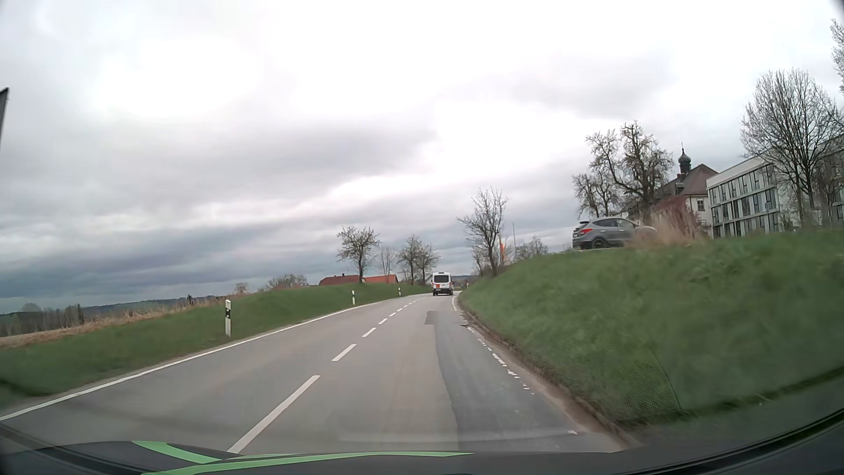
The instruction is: Follow the waypoints while adhering to traffic rules and regulations
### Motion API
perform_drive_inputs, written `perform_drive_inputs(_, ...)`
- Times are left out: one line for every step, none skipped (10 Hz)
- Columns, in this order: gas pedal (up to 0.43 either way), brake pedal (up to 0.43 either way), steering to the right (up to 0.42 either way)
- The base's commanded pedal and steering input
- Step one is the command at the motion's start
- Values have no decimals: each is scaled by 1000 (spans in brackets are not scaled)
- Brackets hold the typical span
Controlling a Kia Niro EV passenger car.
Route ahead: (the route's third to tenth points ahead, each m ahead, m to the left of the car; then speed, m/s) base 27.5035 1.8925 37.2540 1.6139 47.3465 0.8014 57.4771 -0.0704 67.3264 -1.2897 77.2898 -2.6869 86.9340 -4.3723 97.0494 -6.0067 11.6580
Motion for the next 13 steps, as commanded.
perform_drive_inputs(87, 0, -1)
perform_drive_inputs(87, 0, -1)
perform_drive_inputs(87, 0, -1)
perform_drive_inputs(87, 0, -1)
perform_drive_inputs(87, 0, -1)
perform_drive_inputs(87, 0, -1)
perform_drive_inputs(87, 0, -1)
perform_drive_inputs(87, 0, -1)
perform_drive_inputs(87, 0, -1)
perform_drive_inputs(87, 0, -1)
perform_drive_inputs(87, 0, -1)
perform_drive_inputs(87, 0, 0)
perform_drive_inputs(87, 0, 0)
